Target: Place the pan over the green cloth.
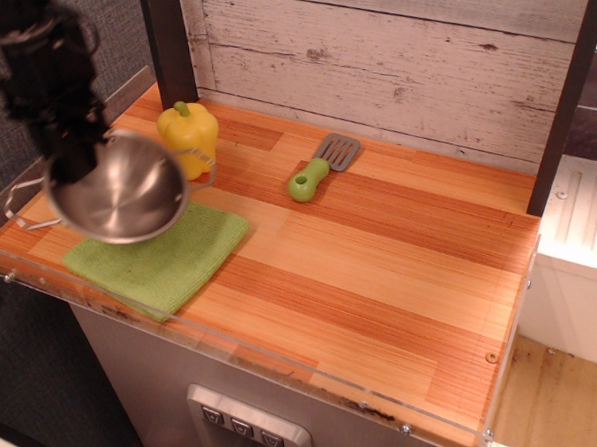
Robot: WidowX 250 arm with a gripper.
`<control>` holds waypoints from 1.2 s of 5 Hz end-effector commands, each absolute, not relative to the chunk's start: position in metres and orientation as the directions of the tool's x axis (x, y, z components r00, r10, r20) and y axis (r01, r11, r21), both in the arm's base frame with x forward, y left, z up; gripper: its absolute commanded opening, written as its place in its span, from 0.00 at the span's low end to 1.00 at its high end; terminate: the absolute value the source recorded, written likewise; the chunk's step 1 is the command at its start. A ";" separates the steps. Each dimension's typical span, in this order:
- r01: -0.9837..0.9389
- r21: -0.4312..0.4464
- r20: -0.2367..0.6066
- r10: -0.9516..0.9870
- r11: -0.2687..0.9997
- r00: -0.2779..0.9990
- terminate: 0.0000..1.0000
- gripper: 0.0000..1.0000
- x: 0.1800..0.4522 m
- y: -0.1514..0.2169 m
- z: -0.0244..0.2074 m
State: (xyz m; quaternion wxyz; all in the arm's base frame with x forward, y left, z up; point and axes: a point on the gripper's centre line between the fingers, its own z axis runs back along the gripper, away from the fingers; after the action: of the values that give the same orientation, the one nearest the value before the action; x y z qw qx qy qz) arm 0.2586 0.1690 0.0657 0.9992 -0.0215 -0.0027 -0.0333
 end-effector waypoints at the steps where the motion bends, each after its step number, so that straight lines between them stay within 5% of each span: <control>1: 0.147 -0.040 -0.012 -0.148 0.988 0.989 0.00 0.00 0.248 0.165 0.061; 3: 0.221 -0.028 0.112 -0.217 0.975 0.970 0.00 0.00 0.248 0.143 0.086; 6: 0.198 -0.023 0.080 -0.196 0.980 0.977 0.00 0.00 0.256 0.141 0.062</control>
State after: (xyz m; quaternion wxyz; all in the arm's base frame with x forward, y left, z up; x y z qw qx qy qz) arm 0.2540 0.1377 0.0456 0.9948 -0.0294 -0.0218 -0.0952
